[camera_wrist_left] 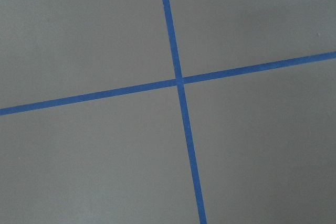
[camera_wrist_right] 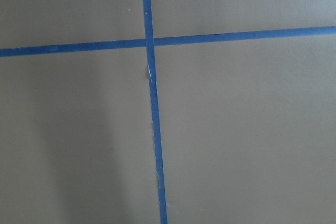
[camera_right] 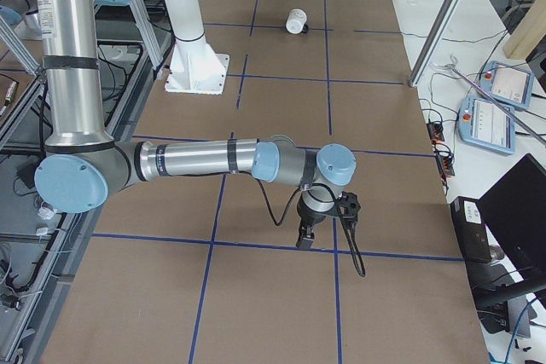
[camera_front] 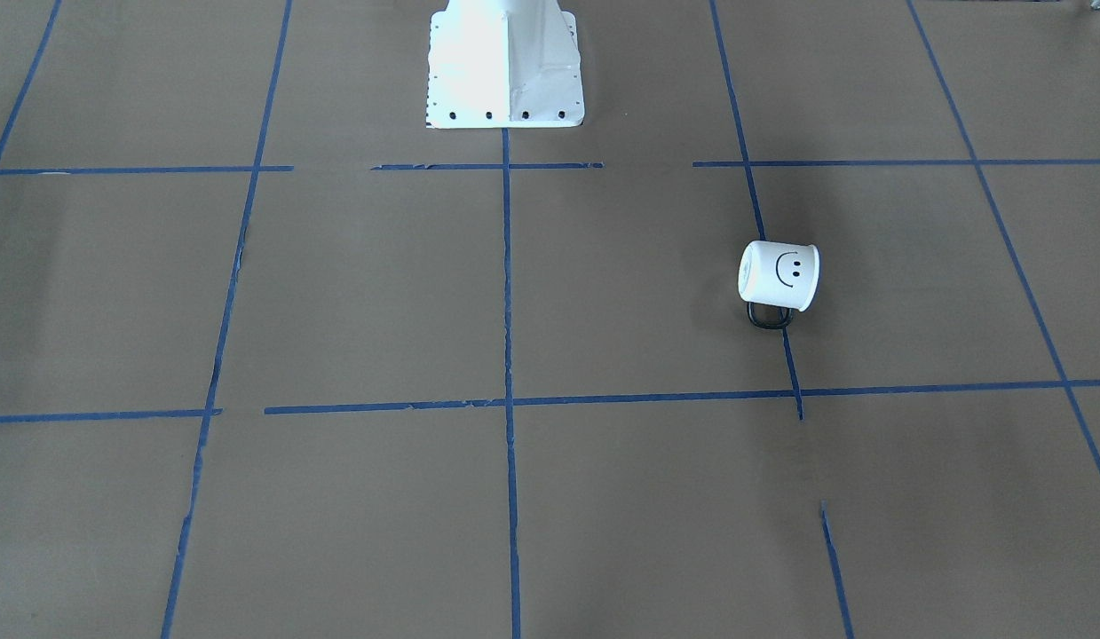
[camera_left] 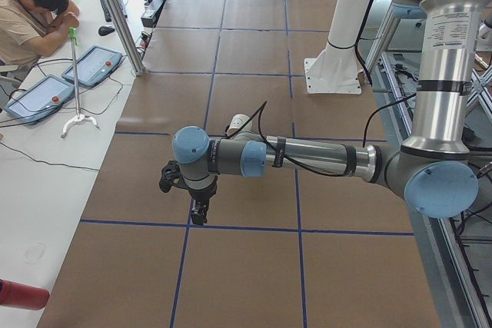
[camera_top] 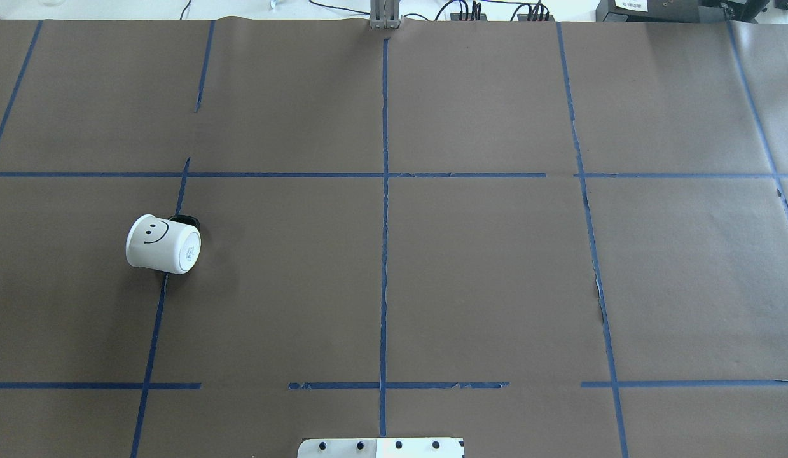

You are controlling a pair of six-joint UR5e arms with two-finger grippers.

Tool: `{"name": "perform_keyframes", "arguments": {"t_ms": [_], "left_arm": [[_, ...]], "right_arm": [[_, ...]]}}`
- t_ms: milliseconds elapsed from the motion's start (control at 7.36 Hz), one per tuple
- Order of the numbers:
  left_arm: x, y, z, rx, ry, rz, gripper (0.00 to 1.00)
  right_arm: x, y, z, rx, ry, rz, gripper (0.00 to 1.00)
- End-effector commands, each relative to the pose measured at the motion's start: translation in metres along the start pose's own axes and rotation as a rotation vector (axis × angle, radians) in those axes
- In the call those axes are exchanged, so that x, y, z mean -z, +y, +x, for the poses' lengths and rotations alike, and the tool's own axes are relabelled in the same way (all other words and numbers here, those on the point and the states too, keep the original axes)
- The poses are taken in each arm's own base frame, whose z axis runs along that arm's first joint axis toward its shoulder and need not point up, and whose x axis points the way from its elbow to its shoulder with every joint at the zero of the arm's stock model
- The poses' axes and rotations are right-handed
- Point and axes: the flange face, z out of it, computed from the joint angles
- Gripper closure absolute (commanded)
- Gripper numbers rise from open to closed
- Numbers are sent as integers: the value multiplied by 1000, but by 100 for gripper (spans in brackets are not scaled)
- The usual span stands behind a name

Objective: Flip mug

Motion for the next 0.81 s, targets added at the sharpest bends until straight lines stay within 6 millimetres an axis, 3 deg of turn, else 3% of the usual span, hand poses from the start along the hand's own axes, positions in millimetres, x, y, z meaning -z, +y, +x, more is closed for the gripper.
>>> {"name": "perform_keyframes", "arguments": {"t_ms": [0,272,407,679], "left_arm": [[1,0,0,-3,-2,1,0],[7,-7,7,-55,-7,60,0],[23,-18,25,-158,-20,153,0],[15,-25,44,-251,-15,211,0]], "right_arm": [[0,0,0,0,0,0,0],[0,0,0,0,0,0,0],[0,0,0,0,0,0,0],[0,0,0,0,0,0,0]]}}
